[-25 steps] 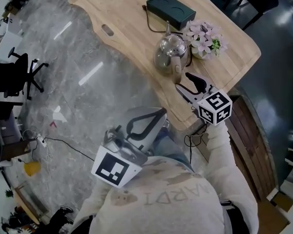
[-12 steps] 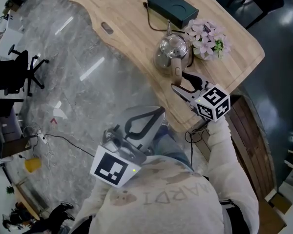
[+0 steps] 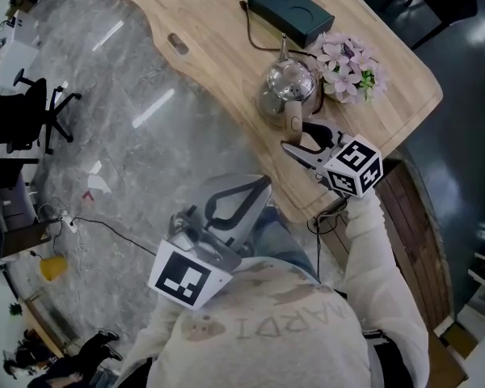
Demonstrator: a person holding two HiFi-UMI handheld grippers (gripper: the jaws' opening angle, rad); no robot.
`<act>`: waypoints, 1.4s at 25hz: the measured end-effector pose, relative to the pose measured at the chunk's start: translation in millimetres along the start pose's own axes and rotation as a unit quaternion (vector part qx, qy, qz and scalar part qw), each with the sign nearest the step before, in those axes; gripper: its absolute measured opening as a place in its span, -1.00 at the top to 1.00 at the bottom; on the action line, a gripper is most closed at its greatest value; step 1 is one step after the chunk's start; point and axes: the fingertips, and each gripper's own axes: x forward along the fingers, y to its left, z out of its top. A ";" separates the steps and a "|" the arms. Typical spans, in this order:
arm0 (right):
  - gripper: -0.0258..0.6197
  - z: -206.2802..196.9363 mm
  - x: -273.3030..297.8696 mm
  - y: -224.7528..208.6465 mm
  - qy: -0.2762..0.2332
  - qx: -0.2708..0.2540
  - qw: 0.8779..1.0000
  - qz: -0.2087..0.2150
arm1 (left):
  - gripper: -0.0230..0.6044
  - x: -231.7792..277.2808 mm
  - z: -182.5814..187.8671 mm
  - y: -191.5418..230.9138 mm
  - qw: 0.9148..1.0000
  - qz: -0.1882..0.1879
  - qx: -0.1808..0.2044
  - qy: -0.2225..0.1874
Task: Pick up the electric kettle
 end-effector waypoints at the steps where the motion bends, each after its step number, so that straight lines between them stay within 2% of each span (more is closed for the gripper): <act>1: 0.26 -0.4 0.6 0.2 -0.001 0.002 1.000 0.006 | 0.88 0.9 -1.5 1.0 1.000 0.001 0.000 0.001; 12: 0.26 0.6 13.8 4.1 0.004 0.014 0.998 0.059 | 0.88 10.0 -7.8 15.9 1.000 0.002 -0.007 0.006; 35: 0.26 -9.2 38.2 26.8 0.028 -0.004 0.993 0.114 | 0.88 11.8 -19.4 29.8 1.000 0.016 -0.021 0.013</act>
